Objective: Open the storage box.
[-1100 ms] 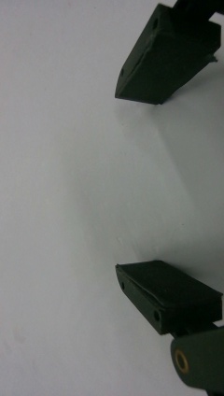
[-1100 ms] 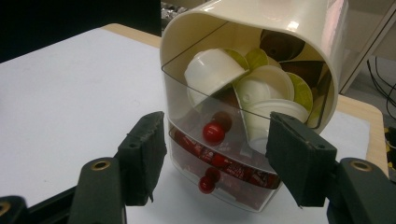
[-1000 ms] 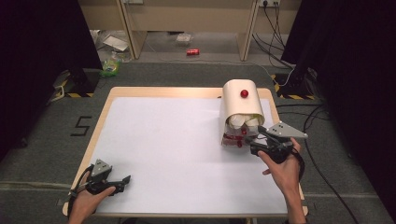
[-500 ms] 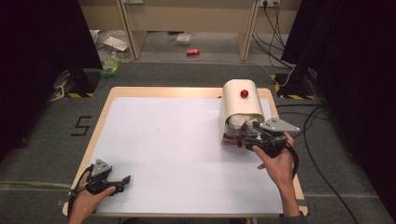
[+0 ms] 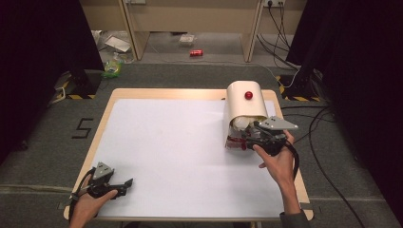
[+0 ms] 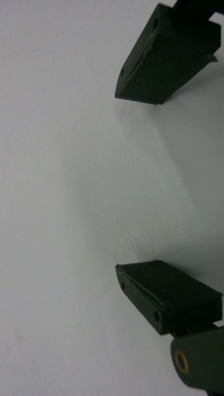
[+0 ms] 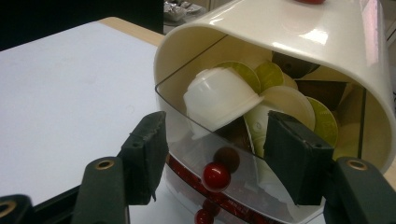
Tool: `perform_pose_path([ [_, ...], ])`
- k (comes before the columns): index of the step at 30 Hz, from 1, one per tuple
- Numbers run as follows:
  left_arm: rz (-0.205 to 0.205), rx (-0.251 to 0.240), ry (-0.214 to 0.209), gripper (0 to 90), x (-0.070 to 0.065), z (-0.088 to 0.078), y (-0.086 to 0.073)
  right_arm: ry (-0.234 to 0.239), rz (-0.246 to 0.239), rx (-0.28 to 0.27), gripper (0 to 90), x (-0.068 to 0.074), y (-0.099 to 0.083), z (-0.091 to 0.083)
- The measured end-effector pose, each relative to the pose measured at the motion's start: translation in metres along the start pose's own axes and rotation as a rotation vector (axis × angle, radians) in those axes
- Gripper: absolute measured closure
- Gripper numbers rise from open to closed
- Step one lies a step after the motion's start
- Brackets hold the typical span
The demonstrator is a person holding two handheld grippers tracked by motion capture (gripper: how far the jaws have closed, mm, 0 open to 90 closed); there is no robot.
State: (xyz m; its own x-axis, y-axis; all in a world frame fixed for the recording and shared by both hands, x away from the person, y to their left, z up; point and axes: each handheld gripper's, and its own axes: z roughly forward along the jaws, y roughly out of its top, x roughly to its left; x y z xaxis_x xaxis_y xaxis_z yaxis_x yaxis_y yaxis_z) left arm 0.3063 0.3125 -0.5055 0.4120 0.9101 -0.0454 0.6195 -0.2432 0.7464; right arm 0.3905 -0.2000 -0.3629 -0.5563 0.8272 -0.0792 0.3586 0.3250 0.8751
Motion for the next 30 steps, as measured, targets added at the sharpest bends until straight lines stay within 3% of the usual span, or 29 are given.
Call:
perform_pose_path([
  [16,0.000,-0.001,0.000,12.6,0.000,0.000,0.000,-0.014,-0.023,0.009,40.3,-0.004,-0.002,0.010],
  [30,0.000,-0.001,-0.001,12.6,0.000,0.000,0.000,-0.021,-0.052,0.031,40.5,0.000,-0.001,0.006],
])
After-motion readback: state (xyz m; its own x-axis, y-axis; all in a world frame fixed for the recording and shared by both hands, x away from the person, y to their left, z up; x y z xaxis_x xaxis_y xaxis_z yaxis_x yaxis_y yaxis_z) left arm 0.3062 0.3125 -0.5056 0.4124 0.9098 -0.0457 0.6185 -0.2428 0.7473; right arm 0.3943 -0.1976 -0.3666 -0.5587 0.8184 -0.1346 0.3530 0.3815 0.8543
